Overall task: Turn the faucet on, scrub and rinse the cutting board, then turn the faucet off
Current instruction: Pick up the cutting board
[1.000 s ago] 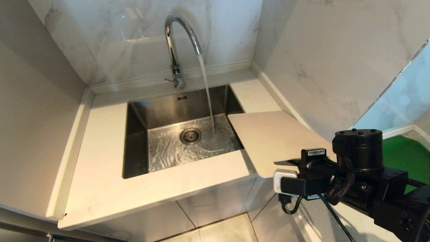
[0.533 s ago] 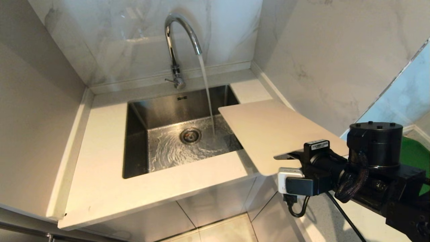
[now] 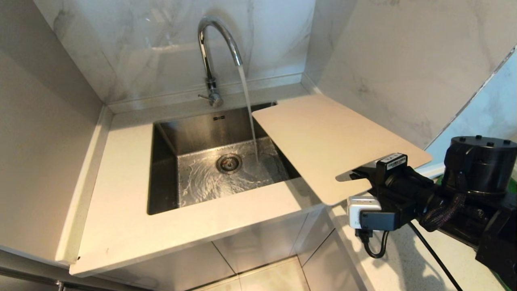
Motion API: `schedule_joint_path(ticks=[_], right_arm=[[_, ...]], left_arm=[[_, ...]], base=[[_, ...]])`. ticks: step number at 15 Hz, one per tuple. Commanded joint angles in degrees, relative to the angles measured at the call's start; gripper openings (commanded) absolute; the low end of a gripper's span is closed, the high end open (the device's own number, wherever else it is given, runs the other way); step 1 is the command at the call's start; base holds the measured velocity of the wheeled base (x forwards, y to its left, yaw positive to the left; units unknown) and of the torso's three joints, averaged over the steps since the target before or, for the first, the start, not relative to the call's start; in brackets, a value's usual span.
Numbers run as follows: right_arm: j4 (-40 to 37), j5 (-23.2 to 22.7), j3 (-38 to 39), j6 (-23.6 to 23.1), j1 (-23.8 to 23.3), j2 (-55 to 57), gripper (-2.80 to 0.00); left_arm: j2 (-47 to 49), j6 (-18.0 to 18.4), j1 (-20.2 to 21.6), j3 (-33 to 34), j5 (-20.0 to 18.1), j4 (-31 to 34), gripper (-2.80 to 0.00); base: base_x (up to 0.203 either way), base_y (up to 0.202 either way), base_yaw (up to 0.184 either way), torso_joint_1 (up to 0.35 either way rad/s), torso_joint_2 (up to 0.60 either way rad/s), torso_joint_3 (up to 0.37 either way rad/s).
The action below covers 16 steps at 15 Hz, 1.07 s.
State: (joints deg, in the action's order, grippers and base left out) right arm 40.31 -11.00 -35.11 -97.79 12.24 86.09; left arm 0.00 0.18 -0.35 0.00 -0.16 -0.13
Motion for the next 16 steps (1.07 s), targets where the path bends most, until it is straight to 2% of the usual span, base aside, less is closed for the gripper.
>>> schedule_joint_path(ticks=[1, 6, 12, 16], right_arm=[[0.4, -1.9, 0.0, -1.1, -0.1, -0.5, -2.80], [1.8, -7.0, -2.1, -5.2, -0.1, -0.1, -2.80], [1.8, -9.2, -2.4, -5.0, -0.1, 0.4, -2.80], [1.8, -13.3, -6.3, -5.0, 0.1, 3.4, -2.80]], left_arm=[[-0.2, 0.0, 0.0, 0.1, 0.0, 0.0, -2.80], [-0.2, 0.1, 0.0, 0.1, 0.0, 0.0, -2.80], [-0.2, 0.1, 0.0, 0.1, 0.0, 0.0, -2.80], [-0.2, 0.1, 0.0, 0.1, 0.0, 0.0, -2.80]], base=[[0.000, 0.000, 0.000, 0.000, 0.00, 0.000], [0.000, 0.000, 0.000, 0.000, 0.00, 0.000], [0.000, 0.000, 0.000, 0.000, 0.00, 0.000], [0.000, 0.000, 0.000, 0.000, 0.00, 0.000]])
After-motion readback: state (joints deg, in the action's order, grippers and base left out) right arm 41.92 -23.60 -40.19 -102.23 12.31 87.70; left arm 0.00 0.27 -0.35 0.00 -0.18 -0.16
